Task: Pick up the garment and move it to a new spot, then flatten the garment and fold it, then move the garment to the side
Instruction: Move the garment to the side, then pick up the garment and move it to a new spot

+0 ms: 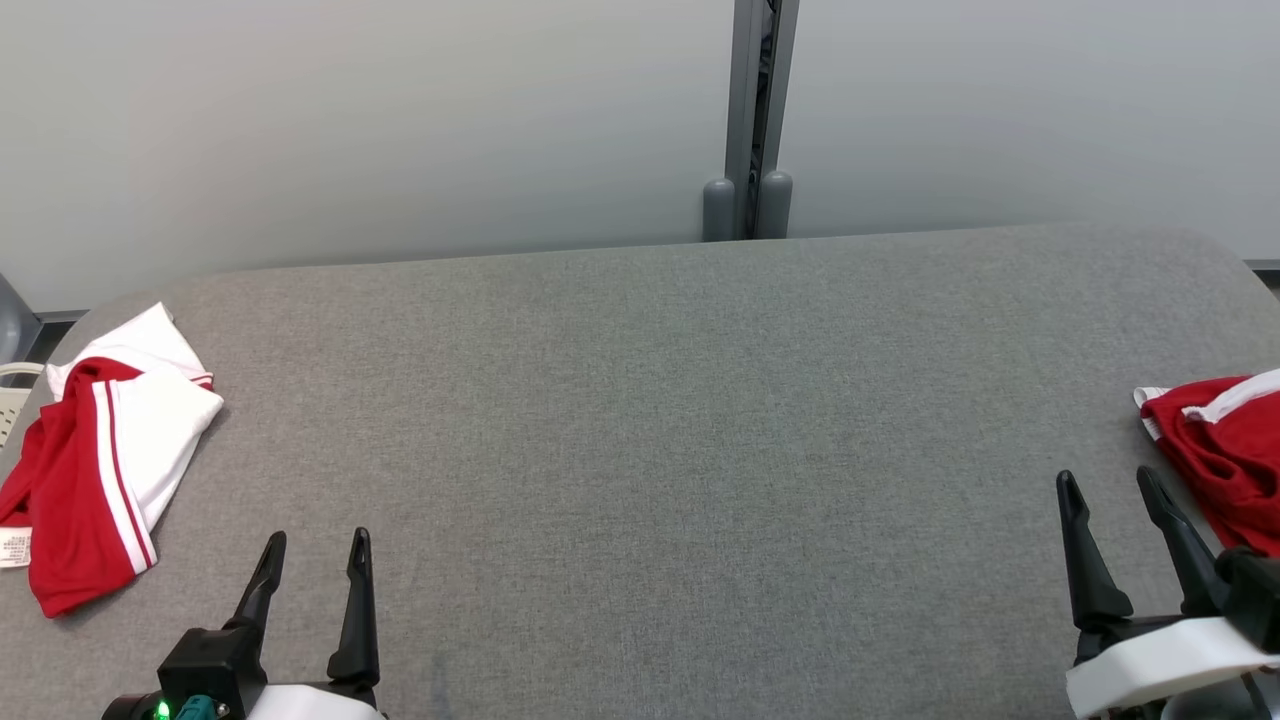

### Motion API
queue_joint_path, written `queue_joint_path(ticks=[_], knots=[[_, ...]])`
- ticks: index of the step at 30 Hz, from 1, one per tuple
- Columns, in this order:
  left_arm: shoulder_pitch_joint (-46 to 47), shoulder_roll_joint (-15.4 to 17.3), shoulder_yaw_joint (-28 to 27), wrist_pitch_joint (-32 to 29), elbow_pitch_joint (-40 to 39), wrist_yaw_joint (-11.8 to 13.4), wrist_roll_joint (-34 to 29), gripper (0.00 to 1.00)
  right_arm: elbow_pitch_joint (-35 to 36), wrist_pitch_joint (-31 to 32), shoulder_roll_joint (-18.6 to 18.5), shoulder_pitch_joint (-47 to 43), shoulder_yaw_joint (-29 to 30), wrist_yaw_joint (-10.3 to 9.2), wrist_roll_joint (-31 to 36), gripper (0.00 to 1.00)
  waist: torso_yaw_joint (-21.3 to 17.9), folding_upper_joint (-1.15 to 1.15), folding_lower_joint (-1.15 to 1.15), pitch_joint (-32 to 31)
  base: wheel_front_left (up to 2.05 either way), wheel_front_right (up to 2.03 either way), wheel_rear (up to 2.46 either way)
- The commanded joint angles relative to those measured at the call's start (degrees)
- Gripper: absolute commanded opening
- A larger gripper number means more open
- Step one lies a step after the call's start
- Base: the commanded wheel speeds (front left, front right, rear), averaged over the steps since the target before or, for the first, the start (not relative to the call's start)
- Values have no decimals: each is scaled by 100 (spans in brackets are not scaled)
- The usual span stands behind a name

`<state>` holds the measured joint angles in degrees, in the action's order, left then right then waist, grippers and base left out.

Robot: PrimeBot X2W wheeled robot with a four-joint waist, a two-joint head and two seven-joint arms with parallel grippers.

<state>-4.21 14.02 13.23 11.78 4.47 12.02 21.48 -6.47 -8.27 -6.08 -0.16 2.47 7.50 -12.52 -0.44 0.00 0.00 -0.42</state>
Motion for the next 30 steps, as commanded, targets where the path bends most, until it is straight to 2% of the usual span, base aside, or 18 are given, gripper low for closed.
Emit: queue_joint_path(ticks=[1,12,30], knots=[[-65,41,-2,-11,-24,30,39,100,94,62,5,-115,45,0,59,100,10,0,0,-38,0,0,0],[-220,110,25,-84,-107,72,64,100,400,240,95,-413,116,0,95,100,24,0,0,-101,0,0,0],[-192,124,102,-108,-161,119,109,100,478,292,105,-472,160,0,80,100,27,0,0,-83,0,0,0]])
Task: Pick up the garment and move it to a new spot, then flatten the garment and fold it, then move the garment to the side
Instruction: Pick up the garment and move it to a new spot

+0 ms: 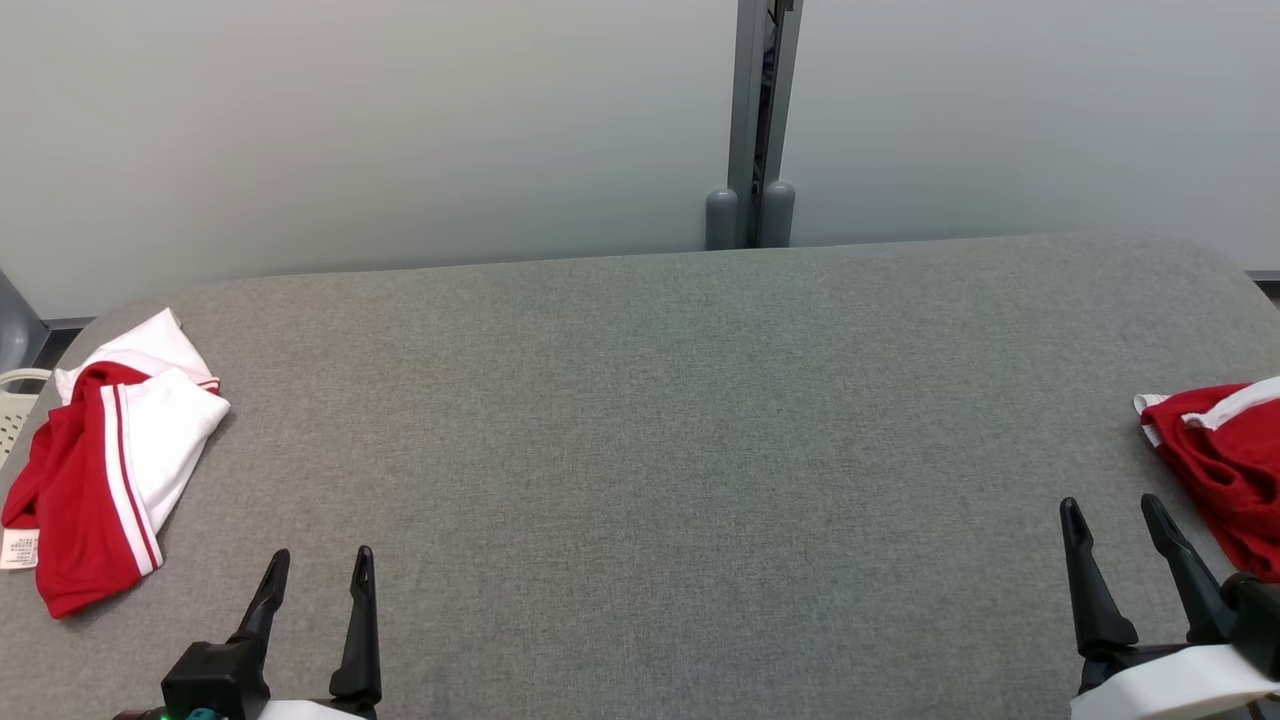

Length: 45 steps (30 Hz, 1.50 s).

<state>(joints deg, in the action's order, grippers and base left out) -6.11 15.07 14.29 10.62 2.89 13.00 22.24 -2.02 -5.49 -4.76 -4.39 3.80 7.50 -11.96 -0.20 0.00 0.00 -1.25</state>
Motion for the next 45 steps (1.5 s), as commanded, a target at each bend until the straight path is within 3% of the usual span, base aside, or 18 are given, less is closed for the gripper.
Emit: queue_joint_path(ticks=[1,9,30,45], knots=[[4,22,4,5,-2,17,36,100,32,18,-27,-51,31,0,24,100,10,0,0,-2,0,0,0],[129,45,27,-14,20,-15,47,100,80,32,9,-82,78,0,43,100,241,0,0,1,0,0,0],[817,-31,7,188,455,-190,192,100,360,154,68,-63,-151,1,47,100,2092,0,0,-30,0,0,0],[813,5,18,256,563,-200,242,100,249,127,104,-49,-190,1,41,100,2309,0,0,-77,0,0,0]])
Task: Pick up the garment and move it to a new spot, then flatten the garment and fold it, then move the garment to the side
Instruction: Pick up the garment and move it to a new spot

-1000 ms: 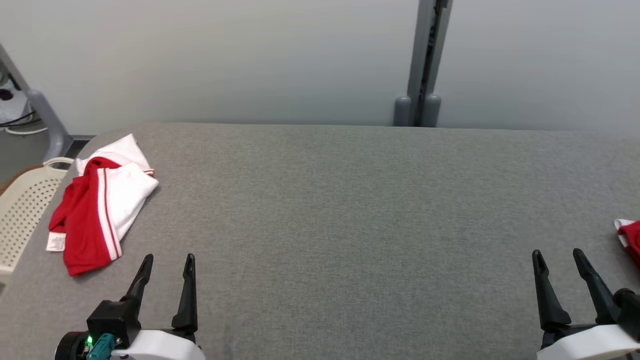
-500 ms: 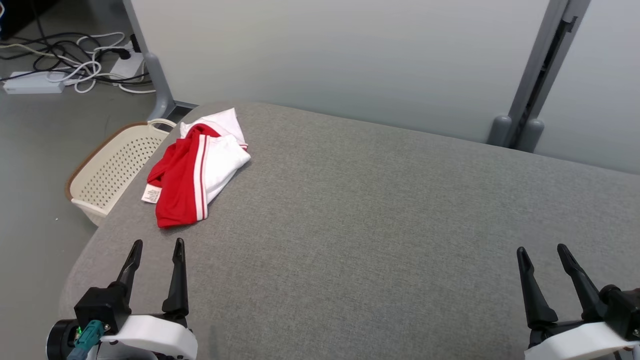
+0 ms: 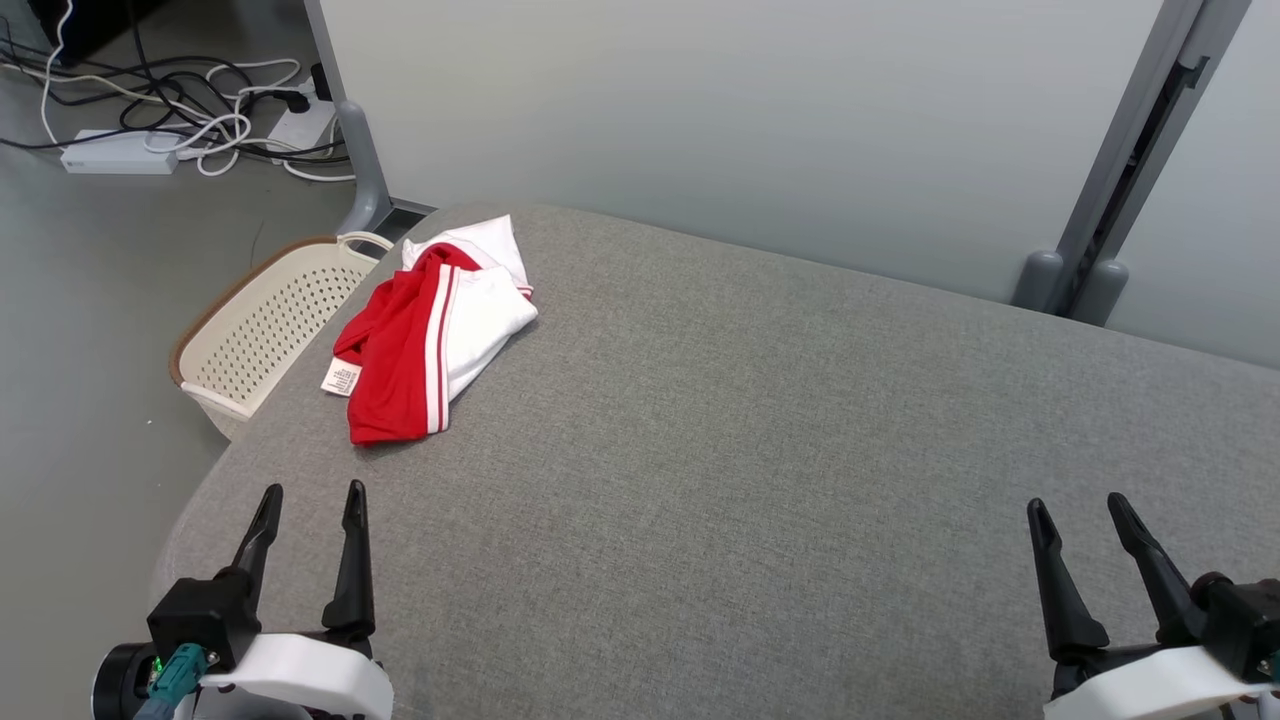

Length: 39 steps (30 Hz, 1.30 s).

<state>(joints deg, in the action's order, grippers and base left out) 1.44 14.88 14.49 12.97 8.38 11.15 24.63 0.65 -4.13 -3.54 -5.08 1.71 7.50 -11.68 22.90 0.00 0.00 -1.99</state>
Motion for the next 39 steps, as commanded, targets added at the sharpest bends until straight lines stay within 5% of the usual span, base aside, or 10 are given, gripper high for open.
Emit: queue_joint_path(ticks=[1,19,32,39], knots=[[63,26,2,21,23,-8,-1,100,-19,-12,-17,21,24,1,17,100,-1,0,0,-7,0,0,0],[1215,30,-55,0,560,-101,44,100,443,327,-314,260,47,0,147,100,-214,0,0,685,0,0,0],[3598,158,-116,-563,3241,-990,487,100,986,565,-808,978,91,0,66,100,-1022,0,0,2272,0,0,0],[4286,230,-252,-949,4726,-1162,751,100,1068,504,-899,1217,113,1,37,100,-1312,0,0,2792,0,0,0]])
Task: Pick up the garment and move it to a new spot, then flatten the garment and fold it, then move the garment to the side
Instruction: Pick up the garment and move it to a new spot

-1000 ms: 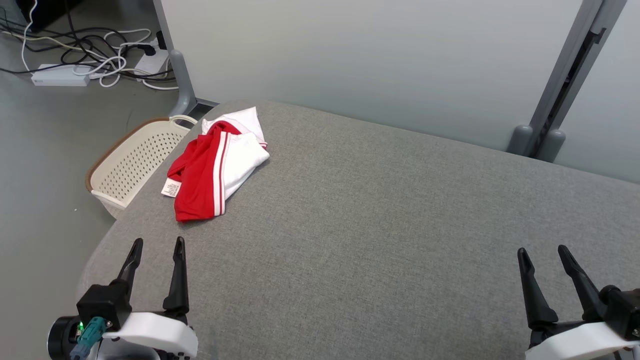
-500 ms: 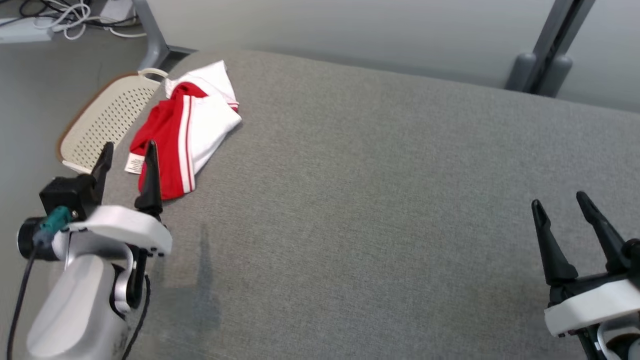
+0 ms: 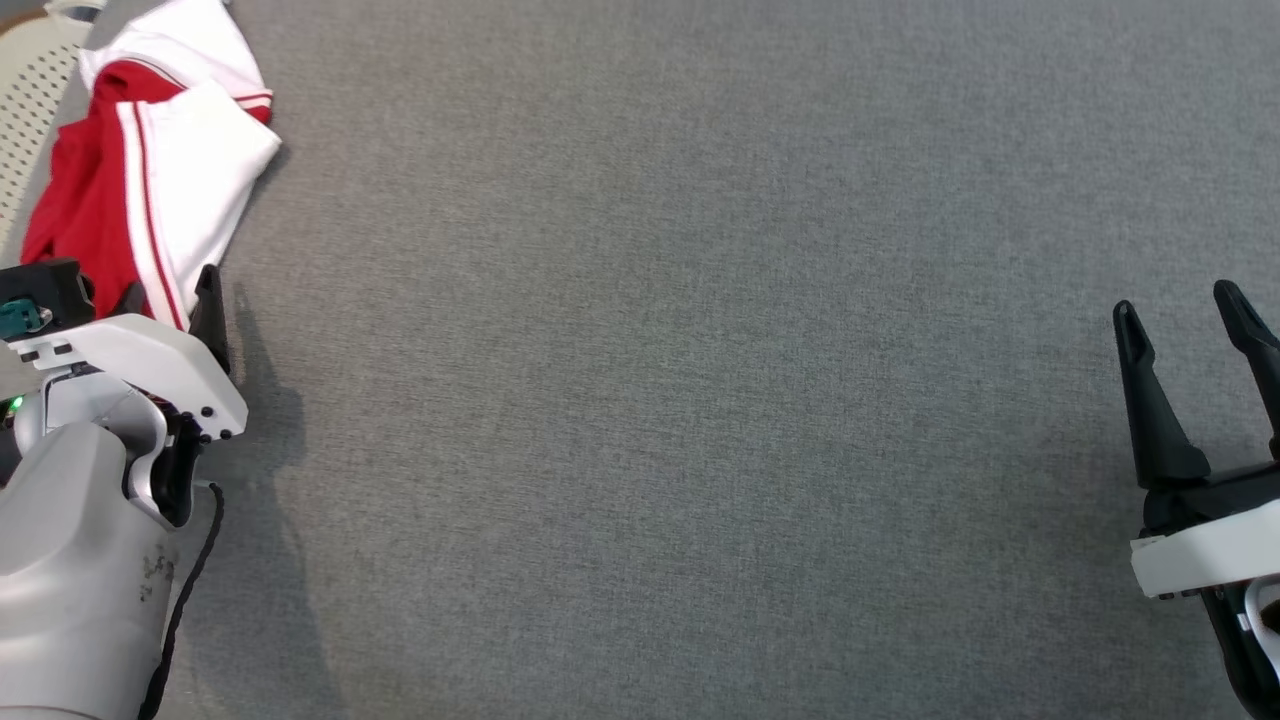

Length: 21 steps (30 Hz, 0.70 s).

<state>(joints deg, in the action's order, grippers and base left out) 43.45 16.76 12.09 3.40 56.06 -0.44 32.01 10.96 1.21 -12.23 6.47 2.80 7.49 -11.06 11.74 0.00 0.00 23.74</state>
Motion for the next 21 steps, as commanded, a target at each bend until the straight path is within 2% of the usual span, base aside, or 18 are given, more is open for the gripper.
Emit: queue_joint_path(ticks=[1,5,6,7,8,11,17,21], knots=[[146,37,-33,-75,132,-9,48,100,50,-30,-43,87,13,2,-30,100,-212,0,0,289,0,0,0],[364,62,-68,-363,732,34,143,100,93,-44,-102,196,29,1,-51,100,-257,0,0,497,0,0,0],[387,35,-70,-394,832,26,156,84,95,-44,-112,214,38,2,-52,100,-257,0,0,535,0,0,0],[418,6,-68,-376,917,12,166,6,96,-47,-123,236,49,1,-46,100,-253,0,0,567,0,0,0],[442,-3,-56,-356,1000,3,170,0,95,-49,-125,258,54,1,-41,100,-249,0,0,585,0,0,0],[550,8,-14,-107,1115,-5,98,0,74,-50,-125,303,56,1,-29,100,-239,0,0,609,0,0,0],[654,124,-190,825,1070,-30,210,0,-53,-131,-51,325,47,1,-3,100,-244,0,0,391,0,0,0],[562,170,-252,1064,948,-25,204,0,-148,-196,16,265,31,1,2,100,-265,0,0,163,0,0,0]])
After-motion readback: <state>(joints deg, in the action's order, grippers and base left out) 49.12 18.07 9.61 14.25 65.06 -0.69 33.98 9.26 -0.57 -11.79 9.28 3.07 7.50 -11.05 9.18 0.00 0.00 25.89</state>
